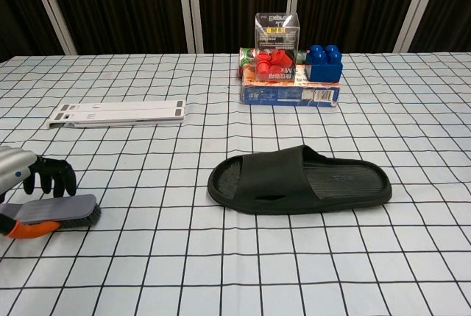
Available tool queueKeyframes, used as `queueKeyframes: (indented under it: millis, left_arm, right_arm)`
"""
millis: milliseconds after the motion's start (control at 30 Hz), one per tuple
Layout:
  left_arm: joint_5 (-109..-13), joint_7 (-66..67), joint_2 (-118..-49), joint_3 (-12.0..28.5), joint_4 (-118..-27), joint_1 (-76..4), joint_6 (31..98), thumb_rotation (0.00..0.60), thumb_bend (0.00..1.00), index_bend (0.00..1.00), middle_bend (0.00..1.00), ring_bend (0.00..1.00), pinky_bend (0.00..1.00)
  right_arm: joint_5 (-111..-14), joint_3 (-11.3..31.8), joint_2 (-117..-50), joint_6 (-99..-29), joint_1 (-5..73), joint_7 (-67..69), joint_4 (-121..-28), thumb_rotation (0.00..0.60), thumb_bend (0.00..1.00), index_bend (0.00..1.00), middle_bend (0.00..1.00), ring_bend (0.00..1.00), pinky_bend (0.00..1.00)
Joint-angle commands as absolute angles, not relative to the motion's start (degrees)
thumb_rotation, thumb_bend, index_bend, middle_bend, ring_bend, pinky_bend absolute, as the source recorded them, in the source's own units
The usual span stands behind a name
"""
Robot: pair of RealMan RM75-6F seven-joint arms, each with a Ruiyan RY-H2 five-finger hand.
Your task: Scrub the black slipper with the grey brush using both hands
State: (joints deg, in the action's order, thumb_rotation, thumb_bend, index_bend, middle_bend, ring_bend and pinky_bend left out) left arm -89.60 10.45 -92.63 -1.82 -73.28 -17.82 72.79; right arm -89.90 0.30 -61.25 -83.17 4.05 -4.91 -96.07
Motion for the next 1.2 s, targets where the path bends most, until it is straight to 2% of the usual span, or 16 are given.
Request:
queueKeyframes:
  millis: [33, 333, 700, 1033, 1200]
  left_arm:
    - [-89.39, 10.41, -92.79, -1.69, -73.12, -17.79, 72.81, 0.600, 0.43, 0.47, 0.57, 0.46, 0.49]
    - [-88.99, 8.80, -92.96, -0.28, -72.10, -18.66, 72.93, 0.600, 0.62, 0.52, 0.62, 0.50, 0.53]
    - [-87.36, 10.33, -92.10, 4.13, -72.30, -23.09, 69.85, 0.600, 0.65, 0.58, 0.68, 0.57, 0.60]
    - [-83.62, 4.24, -92.14, 10.16, -71.90, -33.00, 58.62, 0.600, 0.68, 0.59, 0.70, 0.59, 0.61]
    - [-80.59, -1.23, -94.90, 13.75, -70.02, -38.06, 53.81, 0.600, 0.68, 0.60, 0.71, 0.60, 0.62]
  right_arm:
    - [-89.88, 0.23, -61.25, -83.15, 4.00, -4.81, -95.99, 0.600, 0.32, 0.00, 0.00, 0.00, 0.00]
    - [-90.15, 0.23, -61.32, -83.45, 3.96, -4.62, -95.91, 0.600, 0.32, 0.00, 0.00, 0.00, 0.00]
    - [-91.65, 0.37, -62.57, -84.48, 4.12, -5.73, -95.37, 0.600, 0.32, 0.00, 0.00, 0.00, 0.01]
    - [-95.98, -1.14, -65.85, -82.11, 5.97, -11.12, -96.58, 0.600, 0.36, 0.00, 0.00, 0.00, 0.03]
    - [-98.61, -2.02, -66.62, -78.74, 8.01, -17.15, -99.04, 0.600, 0.41, 0.00, 0.00, 0.00, 0.06]
